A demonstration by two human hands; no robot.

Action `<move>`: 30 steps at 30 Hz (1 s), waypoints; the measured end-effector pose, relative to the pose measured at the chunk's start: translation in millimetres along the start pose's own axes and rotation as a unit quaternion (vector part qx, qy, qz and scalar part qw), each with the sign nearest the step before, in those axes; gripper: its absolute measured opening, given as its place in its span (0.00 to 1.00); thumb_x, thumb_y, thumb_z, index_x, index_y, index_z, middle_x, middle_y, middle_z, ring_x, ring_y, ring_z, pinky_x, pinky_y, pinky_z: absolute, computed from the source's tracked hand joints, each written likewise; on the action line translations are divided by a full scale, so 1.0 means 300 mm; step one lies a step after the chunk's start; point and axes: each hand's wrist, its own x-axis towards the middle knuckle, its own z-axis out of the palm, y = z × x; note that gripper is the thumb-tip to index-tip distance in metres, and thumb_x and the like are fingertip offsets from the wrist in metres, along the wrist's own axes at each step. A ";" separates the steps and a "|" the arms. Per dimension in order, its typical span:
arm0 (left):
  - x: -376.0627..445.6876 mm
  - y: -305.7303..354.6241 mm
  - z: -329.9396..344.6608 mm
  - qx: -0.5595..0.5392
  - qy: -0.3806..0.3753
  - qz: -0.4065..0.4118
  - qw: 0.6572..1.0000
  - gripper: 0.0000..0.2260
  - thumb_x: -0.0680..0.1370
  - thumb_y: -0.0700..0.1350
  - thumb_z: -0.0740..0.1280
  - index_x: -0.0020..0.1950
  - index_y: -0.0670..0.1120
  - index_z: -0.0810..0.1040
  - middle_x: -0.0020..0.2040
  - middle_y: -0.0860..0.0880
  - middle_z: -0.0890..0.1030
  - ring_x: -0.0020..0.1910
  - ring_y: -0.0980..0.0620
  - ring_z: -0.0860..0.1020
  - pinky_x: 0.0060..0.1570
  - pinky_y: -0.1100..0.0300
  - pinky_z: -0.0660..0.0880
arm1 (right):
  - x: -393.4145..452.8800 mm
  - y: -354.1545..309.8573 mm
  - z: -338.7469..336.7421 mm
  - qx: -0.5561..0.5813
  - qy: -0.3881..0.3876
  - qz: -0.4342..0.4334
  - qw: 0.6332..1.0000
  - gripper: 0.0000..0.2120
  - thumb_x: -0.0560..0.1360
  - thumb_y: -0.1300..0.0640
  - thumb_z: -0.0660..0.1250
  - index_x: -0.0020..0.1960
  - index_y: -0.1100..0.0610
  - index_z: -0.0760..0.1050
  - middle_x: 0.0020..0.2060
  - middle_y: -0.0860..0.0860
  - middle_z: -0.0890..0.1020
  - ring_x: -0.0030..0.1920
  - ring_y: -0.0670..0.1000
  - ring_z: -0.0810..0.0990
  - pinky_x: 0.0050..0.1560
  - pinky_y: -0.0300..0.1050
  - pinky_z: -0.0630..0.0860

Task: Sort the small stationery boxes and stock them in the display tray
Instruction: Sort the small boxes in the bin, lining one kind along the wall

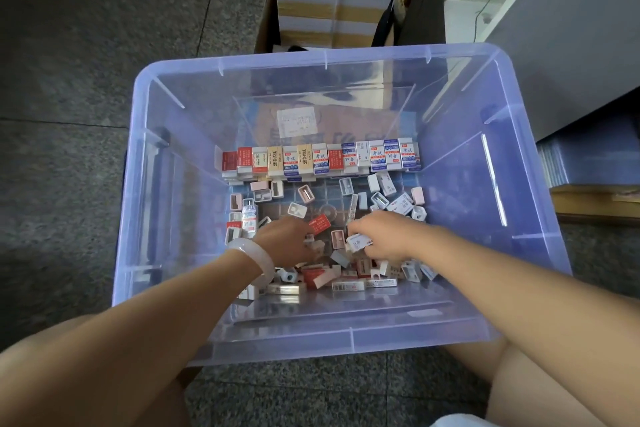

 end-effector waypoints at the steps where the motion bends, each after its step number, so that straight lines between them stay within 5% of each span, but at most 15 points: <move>1: -0.010 0.002 -0.020 -0.008 0.020 -0.003 1.000 0.10 0.78 0.52 0.63 0.43 0.46 0.72 0.37 0.50 0.74 0.33 0.52 0.73 0.33 0.63 0.69 | -0.002 0.008 -0.012 0.068 0.025 0.007 0.997 0.03 0.75 0.62 0.63 0.48 0.56 0.72 0.43 0.50 0.75 0.43 0.51 0.74 0.38 0.41 0.67; 4: -0.058 0.009 -0.113 -0.033 0.100 -0.013 0.994 0.13 0.77 0.47 0.64 0.35 0.45 0.67 0.32 0.51 0.70 0.29 0.54 0.69 0.26 0.65 0.62 | 0.014 0.020 -0.081 0.219 0.147 0.048 0.963 0.10 0.75 0.58 0.66 0.39 0.53 0.67 0.35 0.46 0.71 0.37 0.47 0.70 0.32 0.38 0.63; 8: -0.137 -0.001 -0.213 -0.213 0.187 -0.041 0.958 0.08 0.76 0.43 0.67 0.40 0.41 0.73 0.31 0.49 0.75 0.28 0.50 0.77 0.21 0.66 0.68 | 0.085 -0.019 -0.177 0.344 0.216 0.068 0.911 0.04 0.75 0.59 0.67 0.44 0.53 0.72 0.38 0.46 0.75 0.37 0.43 0.73 0.35 0.37 0.69; 10: -0.183 -0.008 -0.237 -0.334 0.194 -0.064 0.920 0.06 0.76 0.41 0.69 0.41 0.41 0.76 0.32 0.48 0.77 0.26 0.52 0.77 0.26 0.64 0.73 | 0.142 -0.066 -0.198 0.397 0.228 0.069 0.886 0.03 0.75 0.59 0.67 0.48 0.53 0.75 0.44 0.49 0.79 0.43 0.48 0.78 0.45 0.44 0.77; 13: -0.261 0.001 -0.267 -0.538 0.150 -0.092 0.825 0.02 0.77 0.38 0.67 0.46 0.40 0.78 0.37 0.42 0.81 0.29 0.53 0.80 0.32 0.62 0.79 | 0.243 -0.153 -0.207 0.419 0.226 0.088 0.875 0.10 0.74 0.58 0.68 0.55 0.57 0.77 0.51 0.52 0.80 0.53 0.53 0.78 0.57 0.49 0.75; 16: -0.341 -0.004 -0.285 -0.666 0.147 -0.105 0.724 0.05 0.77 0.39 0.66 0.50 0.38 0.79 0.39 0.43 0.84 0.35 0.51 0.83 0.35 0.64 0.79 | 0.343 -0.233 -0.198 0.436 0.205 0.081 0.872 0.04 0.74 0.60 0.68 0.48 0.57 0.77 0.52 0.54 0.79 0.56 0.55 0.77 0.61 0.50 0.73; 23: -0.424 -0.026 -0.259 -0.779 0.138 -0.120 0.599 0.14 0.69 0.41 0.68 0.50 0.34 0.79 0.38 0.39 0.82 0.32 0.49 0.81 0.31 0.63 0.78 | 0.512 -0.389 -0.167 0.403 0.260 0.103 0.872 0.11 0.74 0.58 0.66 0.54 0.61 0.77 0.51 0.58 0.81 0.52 0.58 0.79 0.45 0.44 0.70; 30: -0.438 -0.010 -0.255 -0.791 0.143 -0.089 0.589 0.12 0.67 0.42 0.68 0.45 0.35 0.81 0.36 0.38 0.81 0.29 0.49 0.79 0.31 0.62 0.79 | 0.572 -0.472 -0.121 0.366 0.354 0.139 0.849 0.12 0.76 0.57 0.65 0.57 0.61 0.75 0.53 0.59 0.80 0.55 0.58 0.76 0.51 0.46 0.67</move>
